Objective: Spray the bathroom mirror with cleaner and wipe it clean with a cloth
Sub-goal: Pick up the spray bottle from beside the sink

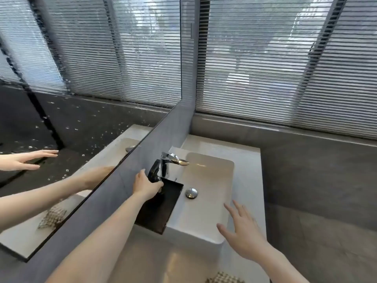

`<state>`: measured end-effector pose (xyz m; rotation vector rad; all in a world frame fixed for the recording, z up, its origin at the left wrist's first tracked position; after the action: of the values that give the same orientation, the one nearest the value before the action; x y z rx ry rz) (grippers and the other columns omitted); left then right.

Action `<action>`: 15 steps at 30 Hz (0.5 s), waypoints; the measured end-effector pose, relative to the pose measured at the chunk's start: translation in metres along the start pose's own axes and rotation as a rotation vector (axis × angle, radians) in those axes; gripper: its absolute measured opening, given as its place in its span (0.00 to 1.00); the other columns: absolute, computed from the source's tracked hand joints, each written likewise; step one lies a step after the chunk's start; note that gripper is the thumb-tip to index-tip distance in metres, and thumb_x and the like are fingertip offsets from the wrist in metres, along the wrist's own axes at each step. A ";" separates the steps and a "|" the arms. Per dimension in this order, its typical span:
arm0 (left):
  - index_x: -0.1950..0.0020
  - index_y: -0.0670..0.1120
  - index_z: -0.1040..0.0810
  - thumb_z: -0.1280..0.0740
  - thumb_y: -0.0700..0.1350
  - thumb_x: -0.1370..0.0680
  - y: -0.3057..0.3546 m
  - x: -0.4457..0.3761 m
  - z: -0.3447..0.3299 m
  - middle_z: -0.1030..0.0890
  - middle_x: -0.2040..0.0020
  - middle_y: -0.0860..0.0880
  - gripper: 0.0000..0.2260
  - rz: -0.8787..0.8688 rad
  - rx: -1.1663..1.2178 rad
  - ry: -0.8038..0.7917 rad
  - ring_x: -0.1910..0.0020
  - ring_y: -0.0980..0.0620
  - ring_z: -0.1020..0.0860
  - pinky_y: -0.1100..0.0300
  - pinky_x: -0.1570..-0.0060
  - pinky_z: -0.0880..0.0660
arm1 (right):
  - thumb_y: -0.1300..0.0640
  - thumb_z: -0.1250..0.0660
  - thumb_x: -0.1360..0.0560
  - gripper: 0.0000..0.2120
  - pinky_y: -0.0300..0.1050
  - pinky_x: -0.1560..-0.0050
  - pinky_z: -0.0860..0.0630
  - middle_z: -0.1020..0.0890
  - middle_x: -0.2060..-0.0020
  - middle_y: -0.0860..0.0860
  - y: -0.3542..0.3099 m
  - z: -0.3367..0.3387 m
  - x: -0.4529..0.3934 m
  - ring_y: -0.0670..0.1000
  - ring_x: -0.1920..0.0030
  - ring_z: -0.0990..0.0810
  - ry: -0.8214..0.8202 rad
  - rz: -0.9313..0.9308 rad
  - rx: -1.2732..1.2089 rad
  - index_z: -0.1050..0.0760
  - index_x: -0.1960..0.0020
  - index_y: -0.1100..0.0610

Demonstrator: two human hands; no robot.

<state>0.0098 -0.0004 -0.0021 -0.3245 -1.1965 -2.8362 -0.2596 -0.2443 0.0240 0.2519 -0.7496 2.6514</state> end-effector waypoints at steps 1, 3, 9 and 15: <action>0.16 0.43 0.41 0.22 0.50 0.27 0.000 -0.006 -0.001 0.36 0.19 0.42 0.45 0.008 0.029 -0.005 0.21 0.41 0.34 0.46 0.23 0.33 | 0.36 0.42 0.16 0.35 0.55 0.16 0.55 0.57 0.14 0.45 -0.001 0.001 -0.002 0.53 0.14 0.59 -0.004 0.015 -0.022 0.53 0.14 0.42; 0.19 0.45 0.35 0.21 0.48 0.29 -0.004 -0.015 -0.004 0.29 0.24 0.43 0.41 0.056 0.094 -0.043 0.26 0.42 0.28 0.46 0.27 0.29 | 0.37 0.42 0.16 0.35 0.54 0.15 0.54 0.55 0.14 0.45 -0.004 0.005 -0.007 0.53 0.14 0.57 0.003 0.020 -0.020 0.52 0.14 0.42; 0.27 0.49 0.28 0.20 0.47 0.27 -0.028 -0.030 -0.033 0.20 0.35 0.46 0.31 0.080 0.143 -0.028 0.33 0.41 0.23 0.47 0.31 0.26 | 0.38 0.41 0.16 0.35 0.52 0.15 0.53 0.56 0.15 0.42 -0.001 0.005 -0.020 0.52 0.14 0.57 -0.003 0.033 -0.024 0.53 0.15 0.42; 0.28 0.49 0.29 0.21 0.49 0.26 -0.038 -0.036 -0.044 0.19 0.35 0.46 0.29 0.051 0.095 -0.015 0.33 0.40 0.22 0.47 0.33 0.26 | 0.37 0.41 0.16 0.35 0.52 0.15 0.52 0.56 0.14 0.43 0.009 -0.008 -0.029 0.51 0.14 0.57 -0.062 -0.002 -0.008 0.53 0.15 0.41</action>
<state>0.0327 -0.0063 -0.0664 -0.3671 -1.3007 -2.7279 -0.2375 -0.2557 0.0059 0.3332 -0.7786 2.6493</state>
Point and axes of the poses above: each hand's wrist, its own x-axis away from the middle knuckle, its own z-axis out of the back of the hand, y = z × x, the point moved 1 cm from there along -x, towards the middle knuckle
